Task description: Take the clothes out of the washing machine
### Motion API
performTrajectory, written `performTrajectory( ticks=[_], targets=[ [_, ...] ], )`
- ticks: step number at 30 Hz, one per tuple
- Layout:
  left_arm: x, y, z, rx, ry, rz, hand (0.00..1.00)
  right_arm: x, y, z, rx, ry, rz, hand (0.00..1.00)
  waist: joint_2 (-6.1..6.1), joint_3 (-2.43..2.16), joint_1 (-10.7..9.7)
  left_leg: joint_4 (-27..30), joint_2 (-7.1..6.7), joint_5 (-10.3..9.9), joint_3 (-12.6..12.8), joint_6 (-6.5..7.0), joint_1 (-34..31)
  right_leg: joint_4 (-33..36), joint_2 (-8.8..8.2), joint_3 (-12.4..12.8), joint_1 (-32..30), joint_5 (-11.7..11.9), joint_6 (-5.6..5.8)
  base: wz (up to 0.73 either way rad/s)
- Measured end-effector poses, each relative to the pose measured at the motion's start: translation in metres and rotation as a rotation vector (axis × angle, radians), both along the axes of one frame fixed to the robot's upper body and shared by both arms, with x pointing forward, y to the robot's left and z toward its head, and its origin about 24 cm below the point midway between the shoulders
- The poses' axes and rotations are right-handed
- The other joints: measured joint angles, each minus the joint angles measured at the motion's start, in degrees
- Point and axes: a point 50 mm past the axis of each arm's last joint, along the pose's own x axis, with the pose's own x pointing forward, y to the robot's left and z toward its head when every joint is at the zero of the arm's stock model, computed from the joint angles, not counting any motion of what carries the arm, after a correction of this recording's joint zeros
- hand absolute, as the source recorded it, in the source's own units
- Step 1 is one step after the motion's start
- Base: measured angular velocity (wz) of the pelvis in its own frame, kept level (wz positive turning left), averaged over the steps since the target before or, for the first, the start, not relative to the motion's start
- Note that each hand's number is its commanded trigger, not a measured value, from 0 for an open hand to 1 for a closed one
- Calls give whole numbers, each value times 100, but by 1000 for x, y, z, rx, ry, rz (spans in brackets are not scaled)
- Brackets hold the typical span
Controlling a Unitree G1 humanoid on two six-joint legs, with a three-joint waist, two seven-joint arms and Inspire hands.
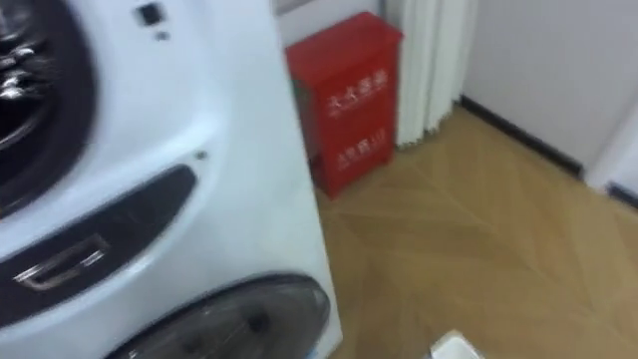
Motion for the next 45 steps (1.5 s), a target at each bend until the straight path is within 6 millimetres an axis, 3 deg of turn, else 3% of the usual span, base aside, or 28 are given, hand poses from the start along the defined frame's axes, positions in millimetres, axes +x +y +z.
performTrajectory(
  ticks=[3,6,8,11,15,18,21,26,32,40,45],
  targets=[
    [-2,8,2,13,-21,79,0,-12,10,-11,96,-13,-107,0,-301,33,130,31,-1,9,-231,-7,150,-63,-100,-285,230,-91,-19,43],
    [-8,13,3,19,-21,145,0,-25,13,-21,147,17,-181,0,-477,15,257,17,33,14,-355,-16,284,-225,-119,-399,501,-93,-22,37],
    [-15,18,3,40,-12,186,0,-50,19,-35,189,113,-226,0,-624,-1,410,15,57,14,-495,-17,402,-425,-152,-589,764,-107,-25,39],
    [-23,20,2,45,3,231,0,-80,34,-49,259,220,-259,0,-726,1,594,-1,69,13,-761,-18,485,-643,-180,-792,1010,-99,-16,48],
    [-40,23,1,59,44,304,0,-99,50,-60,337,281,-241,0,-759,-9,755,-3,63,13,-1000,-18,497,-718,-229,-958,1162,-89,6,27],
    [-45,28,2,98,58,303,0,-105,66,-66,370,347,-100,0,-761,16,914,-3,33,13,-1190,-18,539,-837,-254,-1095,1319,-104,14,30],
    [-47,30,2,122,71,260,0,-98,77,-69,384,391,92,0,-786,29,1113,-4,29,13,-1248,-18,560,-909,-278,-1211,1424,-114,21,14],
    [-45,30,2,151,90,181,0,-67,92,-72,383,434,431,0,-831,65,1382,2,33,13,-1258,-18,604,-1019,-283,-1277,1556,-111,23,11],
    [-45,24,0,147,112,156,0,-50,104,-71,397,417,609,0,-775,87,1540,1,33,13,-1311,-18,639,-1101,-294,-1380,1670,-112,32,11],
    [-44,18,-2,141,126,120,0,-56,108,-73,406,436,667,0,-617,87,1636,2,34,13,-1325,-18,678,-1113,-296,-1400,1723,-122,30,-1],
    [-51,18,-3,154,177,99,0,-66,110,-74,448,429,638,0,-641,82,1649,42,76,11,-1353,-20,718,-1099,-283,-1382,1790,-160,4,2]
  ],
)
